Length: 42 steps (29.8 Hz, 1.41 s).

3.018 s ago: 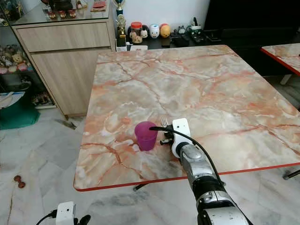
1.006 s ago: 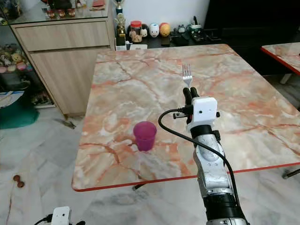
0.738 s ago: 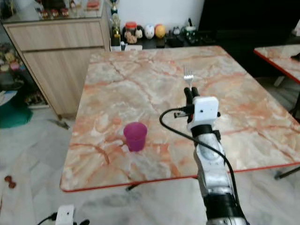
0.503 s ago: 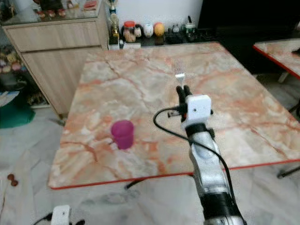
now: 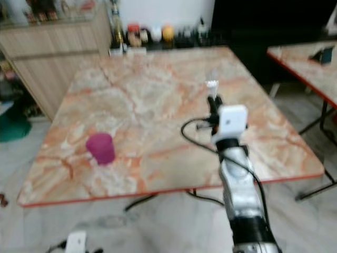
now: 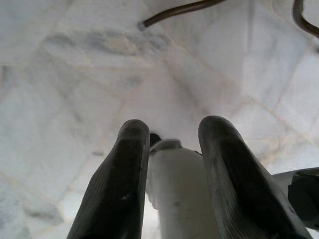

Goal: Setting the table

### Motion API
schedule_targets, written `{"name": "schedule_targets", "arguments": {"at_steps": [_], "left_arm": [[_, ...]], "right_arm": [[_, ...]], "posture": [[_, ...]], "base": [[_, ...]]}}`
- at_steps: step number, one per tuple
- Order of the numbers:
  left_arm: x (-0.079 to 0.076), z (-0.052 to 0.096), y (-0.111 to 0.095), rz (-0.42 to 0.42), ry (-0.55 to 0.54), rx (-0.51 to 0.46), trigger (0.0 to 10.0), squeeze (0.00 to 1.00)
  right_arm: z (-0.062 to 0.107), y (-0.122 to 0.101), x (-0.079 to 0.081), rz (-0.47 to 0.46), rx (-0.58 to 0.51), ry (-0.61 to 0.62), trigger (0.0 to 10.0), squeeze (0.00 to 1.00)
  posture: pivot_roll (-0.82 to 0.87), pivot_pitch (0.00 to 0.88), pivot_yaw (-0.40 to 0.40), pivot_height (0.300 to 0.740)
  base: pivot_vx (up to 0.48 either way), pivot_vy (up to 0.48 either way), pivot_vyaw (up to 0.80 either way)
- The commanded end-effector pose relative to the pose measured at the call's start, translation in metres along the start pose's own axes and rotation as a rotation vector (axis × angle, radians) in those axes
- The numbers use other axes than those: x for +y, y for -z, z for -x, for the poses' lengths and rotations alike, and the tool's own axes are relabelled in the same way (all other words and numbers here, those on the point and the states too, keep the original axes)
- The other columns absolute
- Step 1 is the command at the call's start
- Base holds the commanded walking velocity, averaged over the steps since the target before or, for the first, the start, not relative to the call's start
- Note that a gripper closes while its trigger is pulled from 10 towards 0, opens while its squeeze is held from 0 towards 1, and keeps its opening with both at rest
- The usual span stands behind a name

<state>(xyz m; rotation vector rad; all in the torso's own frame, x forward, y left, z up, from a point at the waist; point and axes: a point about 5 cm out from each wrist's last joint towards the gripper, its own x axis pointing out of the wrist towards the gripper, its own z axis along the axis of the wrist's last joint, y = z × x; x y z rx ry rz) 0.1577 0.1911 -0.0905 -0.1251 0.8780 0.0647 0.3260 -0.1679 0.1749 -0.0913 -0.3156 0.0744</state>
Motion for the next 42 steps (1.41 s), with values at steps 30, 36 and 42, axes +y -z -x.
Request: {"name": "schedule_targets", "arguments": {"at_steps": [30, 36, 42], "left_arm": [[-0.021, -0.011, -0.043, -0.064, 0.076, -0.133, 10.0, 0.0], [-0.012, -0.01, -0.046, -0.033, 0.029, -0.154, 10.0, 0.0], [-0.002, -0.009, -0.046, -0.038, 0.005, -0.16, 10.0, 0.0]], "right_arm": [[-0.008, -0.016, -0.024, -0.004, -0.049, 0.062, 10.0, 0.0], [-0.01, -0.016, -0.013, -0.02, -0.037, 0.009, 10.0, 0.0], [-0.015, -0.016, -0.01, -0.028, -0.034, -0.003, 10.0, 0.0]], "posture": [[-0.17, 0.0, 0.101, 0.74], [-0.15, 0.0, 0.05, 0.74], [-0.12, 0.0, 0.046, 0.74]], "base": [[0.0, -0.312, 0.11], [0.0, -0.308, 0.0], [0.0, -0.306, 0.0]]}}
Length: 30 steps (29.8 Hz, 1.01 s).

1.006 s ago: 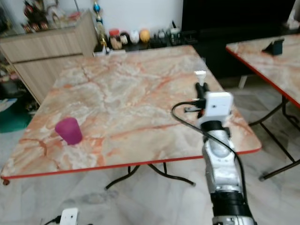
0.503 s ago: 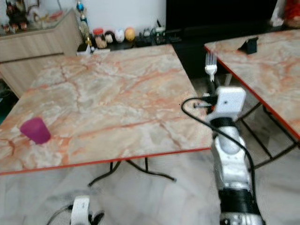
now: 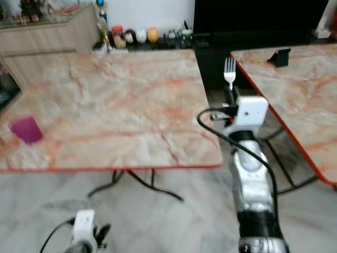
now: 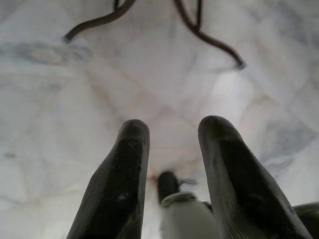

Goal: Setting the table

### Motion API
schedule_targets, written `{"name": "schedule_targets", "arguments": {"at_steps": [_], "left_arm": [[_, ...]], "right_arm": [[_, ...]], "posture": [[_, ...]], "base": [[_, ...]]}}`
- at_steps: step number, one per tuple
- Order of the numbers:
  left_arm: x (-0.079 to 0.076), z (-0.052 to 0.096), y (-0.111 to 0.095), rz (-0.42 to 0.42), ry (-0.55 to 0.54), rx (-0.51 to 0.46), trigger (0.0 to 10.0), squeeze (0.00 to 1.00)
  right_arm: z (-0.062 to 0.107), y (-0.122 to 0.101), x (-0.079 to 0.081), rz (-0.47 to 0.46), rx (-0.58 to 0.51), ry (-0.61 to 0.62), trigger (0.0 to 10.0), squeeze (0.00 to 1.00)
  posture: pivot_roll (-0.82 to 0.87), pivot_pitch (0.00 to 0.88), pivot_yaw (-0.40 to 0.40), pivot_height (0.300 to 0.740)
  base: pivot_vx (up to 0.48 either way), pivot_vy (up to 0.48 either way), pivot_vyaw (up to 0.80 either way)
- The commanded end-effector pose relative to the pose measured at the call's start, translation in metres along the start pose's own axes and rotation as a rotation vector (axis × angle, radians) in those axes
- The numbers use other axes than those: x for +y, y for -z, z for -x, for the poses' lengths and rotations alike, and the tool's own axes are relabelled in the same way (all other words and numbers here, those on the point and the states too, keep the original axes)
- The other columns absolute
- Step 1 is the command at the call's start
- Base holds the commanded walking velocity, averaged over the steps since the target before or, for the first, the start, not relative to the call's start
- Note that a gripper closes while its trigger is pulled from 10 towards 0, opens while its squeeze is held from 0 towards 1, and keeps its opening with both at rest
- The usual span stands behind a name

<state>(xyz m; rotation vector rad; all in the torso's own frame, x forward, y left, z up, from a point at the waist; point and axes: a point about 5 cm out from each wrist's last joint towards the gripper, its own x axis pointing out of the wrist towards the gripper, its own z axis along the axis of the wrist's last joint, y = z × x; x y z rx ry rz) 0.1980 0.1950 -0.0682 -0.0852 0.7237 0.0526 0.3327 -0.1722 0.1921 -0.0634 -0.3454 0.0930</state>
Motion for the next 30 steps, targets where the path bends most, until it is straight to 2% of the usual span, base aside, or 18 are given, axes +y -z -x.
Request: {"name": "schedule_targets", "arguments": {"at_steps": [1, 12, 30], "left_arm": [[0.001, 0.0, -0.001, -0.001, -0.002, -0.007, 10.0, 0.0], [0.008, 0.003, -0.001, -0.015, -0.013, -0.017, 10.0, 0.0], [0.0, 0.004, 0.008, -0.013, 0.003, 0.01, 10.0, 0.0]], "right_arm": [[-0.004, -0.002, -0.003, -0.001, -0.001, 0.011, 10.0, 0.0], [-0.006, 0.002, 0.011, -0.046, 0.003, 0.006, 10.0, 0.0], [-0.007, 0.002, 0.01, -0.029, 0.006, 0.005, 10.0, 0.0]], "posture": [[-0.11, 0.0, 0.048, 0.74], [-0.09, 0.0, 0.064, 0.74], [-0.1, 0.0, 0.061, 0.74]], "base": [[0.0, -0.304, 0.0], [0.0, -0.304, 0.0], [0.0, -0.296, 0.0]]}}
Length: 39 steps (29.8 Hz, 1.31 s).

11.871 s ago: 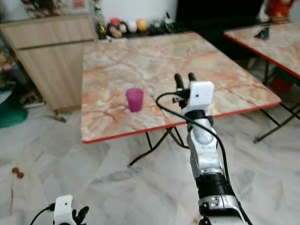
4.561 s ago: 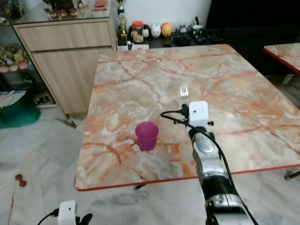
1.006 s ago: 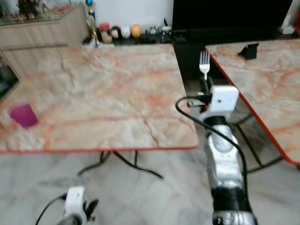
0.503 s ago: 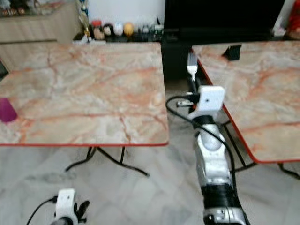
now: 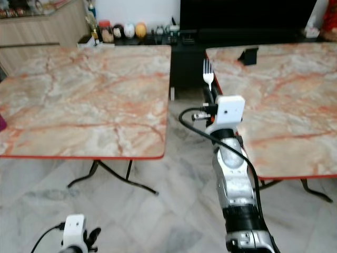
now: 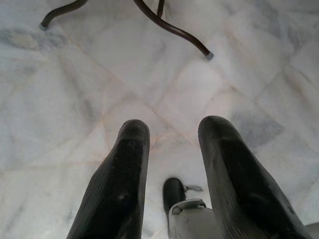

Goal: Setting the table

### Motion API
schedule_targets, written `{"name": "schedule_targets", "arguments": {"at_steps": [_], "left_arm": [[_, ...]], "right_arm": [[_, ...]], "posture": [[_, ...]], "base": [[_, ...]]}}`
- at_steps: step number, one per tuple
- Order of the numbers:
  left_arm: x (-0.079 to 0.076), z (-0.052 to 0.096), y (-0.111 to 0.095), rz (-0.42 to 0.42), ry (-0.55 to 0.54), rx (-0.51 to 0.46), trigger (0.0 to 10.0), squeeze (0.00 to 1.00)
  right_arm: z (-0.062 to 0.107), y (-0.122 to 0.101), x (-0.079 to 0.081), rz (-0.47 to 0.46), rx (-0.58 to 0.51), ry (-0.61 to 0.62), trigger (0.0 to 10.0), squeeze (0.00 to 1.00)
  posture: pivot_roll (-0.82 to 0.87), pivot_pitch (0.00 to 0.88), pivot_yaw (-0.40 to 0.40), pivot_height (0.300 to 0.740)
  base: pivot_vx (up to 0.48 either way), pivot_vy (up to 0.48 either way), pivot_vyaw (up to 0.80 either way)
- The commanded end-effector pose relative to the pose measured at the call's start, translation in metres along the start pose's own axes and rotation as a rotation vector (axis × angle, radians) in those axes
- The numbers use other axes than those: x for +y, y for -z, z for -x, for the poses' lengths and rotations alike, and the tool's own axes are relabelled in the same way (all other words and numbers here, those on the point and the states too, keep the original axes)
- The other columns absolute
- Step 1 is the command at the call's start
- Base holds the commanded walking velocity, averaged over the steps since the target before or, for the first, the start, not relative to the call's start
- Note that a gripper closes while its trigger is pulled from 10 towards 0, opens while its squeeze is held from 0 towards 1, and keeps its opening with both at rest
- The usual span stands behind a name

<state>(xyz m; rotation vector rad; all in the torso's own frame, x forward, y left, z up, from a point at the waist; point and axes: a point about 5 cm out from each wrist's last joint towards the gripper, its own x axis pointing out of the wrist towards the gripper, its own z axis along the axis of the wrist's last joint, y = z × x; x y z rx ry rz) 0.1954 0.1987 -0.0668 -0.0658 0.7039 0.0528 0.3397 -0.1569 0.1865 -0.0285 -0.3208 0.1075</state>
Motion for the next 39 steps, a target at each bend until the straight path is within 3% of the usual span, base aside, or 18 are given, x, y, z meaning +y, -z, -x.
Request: {"name": "schedule_targets", "arguments": {"at_steps": [1, 39], "left_arm": [[-0.004, 0.002, 0.008, 0.004, 0.01, 0.031, 10.0, 0.0], [0.001, 0.009, 0.028, 0.003, 0.005, 0.112, 10.0, 0.0]], "right_arm": [[-0.001, -0.005, -0.005, 0.007, -0.017, 0.014, 10.0, 0.0], [-0.003, -0.006, -0.002, -0.005, -0.014, 0.007, 10.0, 0.0]], "posture": [[-0.1, 0.0, 0.06, 0.74], [-0.11, 0.0, 0.056, 0.74]], "base": [[0.0, -0.304, 0.0], [0.0, -0.355, 0.03]]}}
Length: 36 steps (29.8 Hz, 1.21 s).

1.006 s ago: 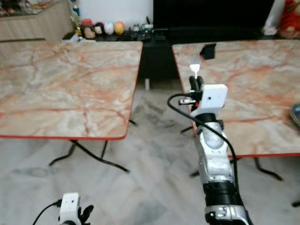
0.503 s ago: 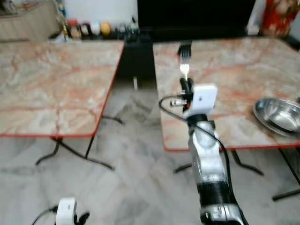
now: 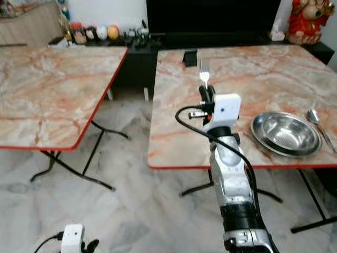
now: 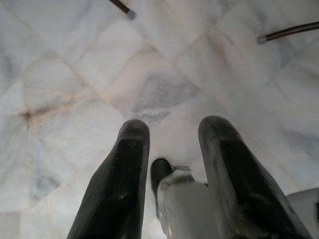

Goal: Setting the table

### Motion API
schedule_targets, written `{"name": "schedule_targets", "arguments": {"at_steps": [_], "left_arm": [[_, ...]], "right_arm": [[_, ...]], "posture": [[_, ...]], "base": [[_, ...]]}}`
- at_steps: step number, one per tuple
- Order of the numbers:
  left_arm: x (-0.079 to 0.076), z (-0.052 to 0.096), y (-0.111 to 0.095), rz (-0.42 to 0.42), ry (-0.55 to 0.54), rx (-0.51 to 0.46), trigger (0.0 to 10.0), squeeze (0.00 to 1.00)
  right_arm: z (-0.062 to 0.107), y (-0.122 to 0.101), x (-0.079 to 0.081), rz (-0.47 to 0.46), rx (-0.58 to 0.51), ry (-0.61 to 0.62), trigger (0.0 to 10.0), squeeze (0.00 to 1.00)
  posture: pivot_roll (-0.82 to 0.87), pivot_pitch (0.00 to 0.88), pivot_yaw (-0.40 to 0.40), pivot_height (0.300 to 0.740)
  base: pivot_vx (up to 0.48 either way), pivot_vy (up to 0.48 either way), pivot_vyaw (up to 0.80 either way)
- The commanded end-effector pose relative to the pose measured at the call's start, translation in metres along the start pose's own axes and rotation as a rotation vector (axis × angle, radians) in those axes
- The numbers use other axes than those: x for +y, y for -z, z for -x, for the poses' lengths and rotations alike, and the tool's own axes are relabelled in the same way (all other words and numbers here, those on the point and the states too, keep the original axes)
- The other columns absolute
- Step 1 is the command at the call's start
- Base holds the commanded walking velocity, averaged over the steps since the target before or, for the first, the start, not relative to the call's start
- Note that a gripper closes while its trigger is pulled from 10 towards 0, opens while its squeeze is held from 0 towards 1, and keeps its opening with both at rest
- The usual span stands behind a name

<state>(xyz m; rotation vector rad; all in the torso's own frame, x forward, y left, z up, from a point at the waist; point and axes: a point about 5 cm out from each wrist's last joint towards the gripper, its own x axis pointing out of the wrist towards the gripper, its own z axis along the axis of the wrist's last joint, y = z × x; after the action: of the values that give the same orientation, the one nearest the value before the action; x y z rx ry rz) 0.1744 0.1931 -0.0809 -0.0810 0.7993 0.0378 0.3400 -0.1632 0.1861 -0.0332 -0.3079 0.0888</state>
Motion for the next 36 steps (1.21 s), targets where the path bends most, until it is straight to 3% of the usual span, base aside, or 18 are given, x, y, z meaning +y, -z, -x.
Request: {"name": "schedule_targets", "arguments": {"at_steps": [1, 36], "left_arm": [[0.0041, 0.0014, 0.0035, -0.004, -0.01, 0.017, 10.0, 0.0], [0.0113, 0.0027, 0.0063, -0.001, -0.021, 0.045, 10.0, 0.0]], "right_arm": [[-0.003, -0.0071, 0.0045, -0.012, -0.028, -0.01, 10.0, 0.0], [-0.0031, -0.0082, -0.0003, -0.01, -0.029, 0.016, 10.0, 0.0]], "posture": [[-0.11, 0.0, 0.055, 0.74], [-0.11, 0.0, 0.065, 0.74]], "base": [[0.0, -0.352, 0.0], [0.0, -0.343, 0.0]]}}
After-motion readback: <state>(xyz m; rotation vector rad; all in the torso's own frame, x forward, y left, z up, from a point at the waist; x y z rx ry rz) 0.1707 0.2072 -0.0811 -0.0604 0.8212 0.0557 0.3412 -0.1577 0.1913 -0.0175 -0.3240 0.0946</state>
